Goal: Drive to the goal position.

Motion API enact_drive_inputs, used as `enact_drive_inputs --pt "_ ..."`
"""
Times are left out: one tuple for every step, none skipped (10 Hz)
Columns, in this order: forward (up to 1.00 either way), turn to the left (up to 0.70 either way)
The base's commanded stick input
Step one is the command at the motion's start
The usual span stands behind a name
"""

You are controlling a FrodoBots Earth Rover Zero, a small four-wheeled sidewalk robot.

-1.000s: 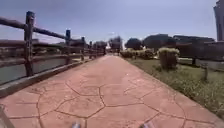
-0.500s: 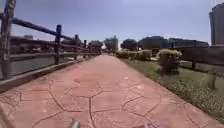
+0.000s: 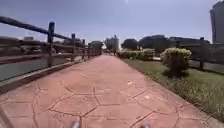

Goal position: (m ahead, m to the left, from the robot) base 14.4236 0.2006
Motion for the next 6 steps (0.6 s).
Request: enact_drive_inputs --pt "0.85 0.0" --pt "0.85 0.0" --pt "0.85 0.0" --pt "0.85 0.0" --pt "0.85 0.0" --pt "0.85 0.0"
